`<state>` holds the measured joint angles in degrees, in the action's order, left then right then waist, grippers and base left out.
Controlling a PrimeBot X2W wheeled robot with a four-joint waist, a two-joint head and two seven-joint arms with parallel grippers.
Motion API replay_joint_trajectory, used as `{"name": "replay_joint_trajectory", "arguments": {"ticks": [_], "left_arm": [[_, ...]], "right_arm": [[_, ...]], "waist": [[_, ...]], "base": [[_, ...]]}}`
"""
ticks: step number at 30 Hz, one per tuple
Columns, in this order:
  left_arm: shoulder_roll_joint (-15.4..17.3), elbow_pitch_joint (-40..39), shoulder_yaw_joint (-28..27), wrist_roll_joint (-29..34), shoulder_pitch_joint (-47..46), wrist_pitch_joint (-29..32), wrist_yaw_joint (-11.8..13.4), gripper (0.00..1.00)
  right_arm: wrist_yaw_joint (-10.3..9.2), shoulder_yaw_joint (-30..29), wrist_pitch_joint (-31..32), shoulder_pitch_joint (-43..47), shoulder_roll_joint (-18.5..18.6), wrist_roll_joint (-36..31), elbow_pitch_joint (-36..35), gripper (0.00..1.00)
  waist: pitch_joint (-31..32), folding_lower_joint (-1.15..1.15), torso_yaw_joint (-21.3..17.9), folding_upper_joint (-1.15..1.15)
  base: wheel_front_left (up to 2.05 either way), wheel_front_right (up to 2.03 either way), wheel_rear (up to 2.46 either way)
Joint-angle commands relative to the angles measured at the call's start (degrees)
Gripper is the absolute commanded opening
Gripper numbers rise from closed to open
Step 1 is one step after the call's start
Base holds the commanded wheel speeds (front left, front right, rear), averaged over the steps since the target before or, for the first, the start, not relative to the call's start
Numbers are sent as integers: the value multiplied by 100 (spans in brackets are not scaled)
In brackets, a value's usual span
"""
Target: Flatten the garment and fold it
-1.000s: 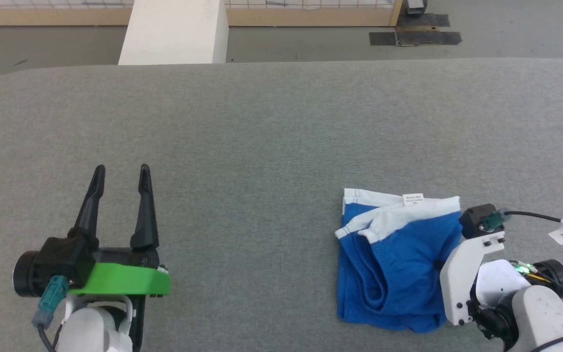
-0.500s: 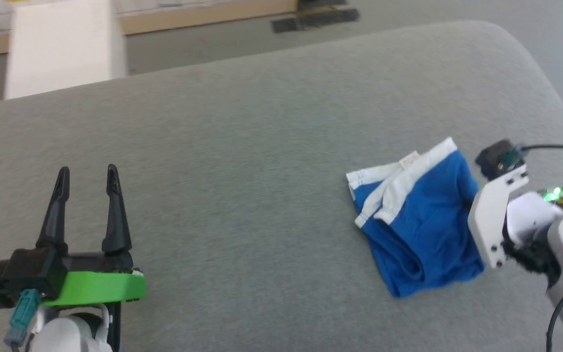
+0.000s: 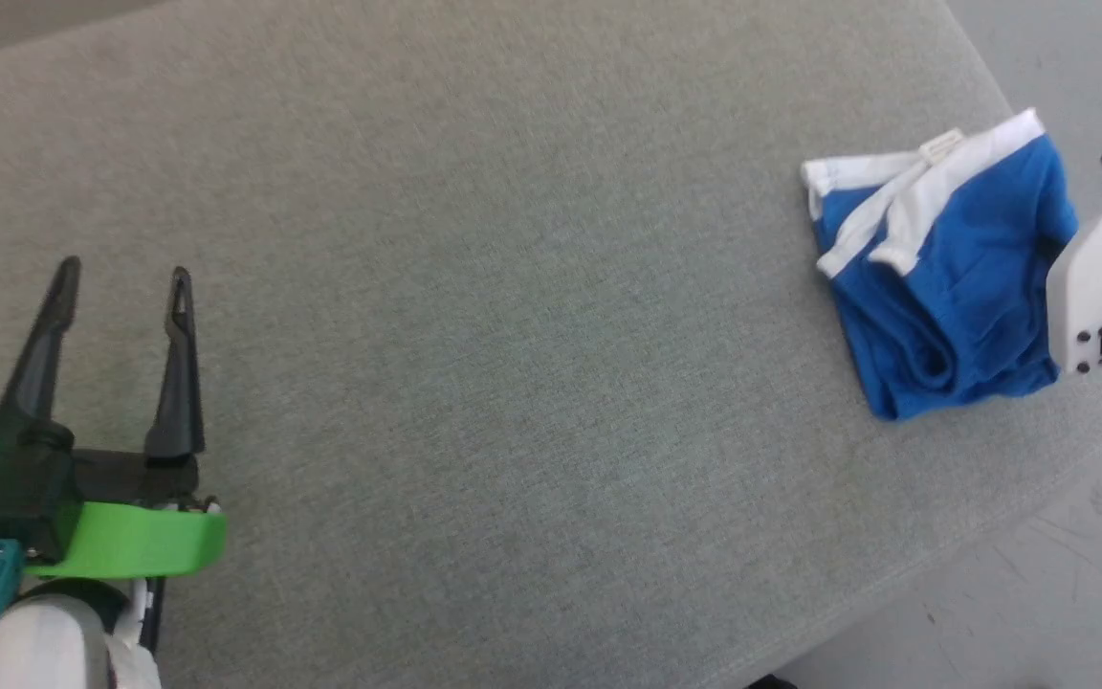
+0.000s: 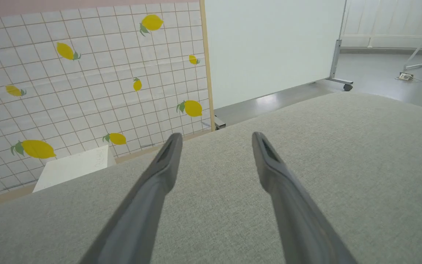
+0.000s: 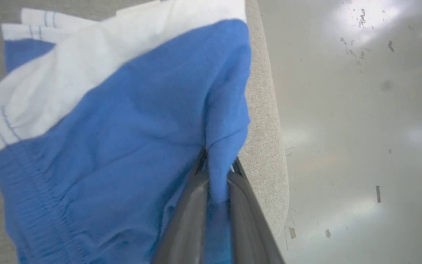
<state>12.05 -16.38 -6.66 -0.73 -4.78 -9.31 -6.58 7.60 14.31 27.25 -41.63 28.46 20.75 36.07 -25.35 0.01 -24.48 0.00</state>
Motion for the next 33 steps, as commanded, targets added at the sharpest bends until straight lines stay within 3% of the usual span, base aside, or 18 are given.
{"name": "replay_joint_trajectory", "arguments": {"ticks": [1, 10, 11, 12, 13, 20, 26, 33], "left_arm": [[77, -105, -35, 59, -36, 60, -27, 100], [246, -666, -149, 24, 132, 447, -22, 100], [257, -699, -153, 22, 144, 466, -22, 100], [268, -734, -155, 20, 153, 490, -20, 100], [278, -752, -157, 20, 159, 507, -18, 100], [200, -609, -100, -46, 137, 336, 52, 100], [-84, -41, 4, -194, 136, -147, 198, 100], [-412, 502, -24, -349, 141, -478, 447, 100]], "right_arm": [[-11, -60, -132, -183, -33, -110, 127, 0], [-11, -686, -935, -897, -211, -817, 1049, 0], [-11, -730, -1017, -938, -232, -879, 1111, 7], [-11, -800, -1129, -988, -254, -945, 1179, 48], [-11, -830, -1258, -1029, -263, -1021, 1205, 100], [-11, -1064, -2421, -1256, -173, -1474, 1225, 100], [-11, -1160, -3318, -1304, -244, -1463, 736, 100], [-11, -1111, -4044, -1042, -912, -847, -551, 100]], "waist": [[-548, -1, -303, 0], [-813, -1, -283, 0], [-828, -1, -277, 0], [-850, -1, -269, 0], [-859, -1, -264, 0], [-628, -1, -143, 0], [79, -1, 112, 0], [984, -1, 574, 0]], "base": [[0, 0, 0], [0, 0, 0], [0, 0, 0], [0, 0, 0], [0, 0, 0], [0, 0, 0], [0, 0, 0], [0, 0, 0]]}}
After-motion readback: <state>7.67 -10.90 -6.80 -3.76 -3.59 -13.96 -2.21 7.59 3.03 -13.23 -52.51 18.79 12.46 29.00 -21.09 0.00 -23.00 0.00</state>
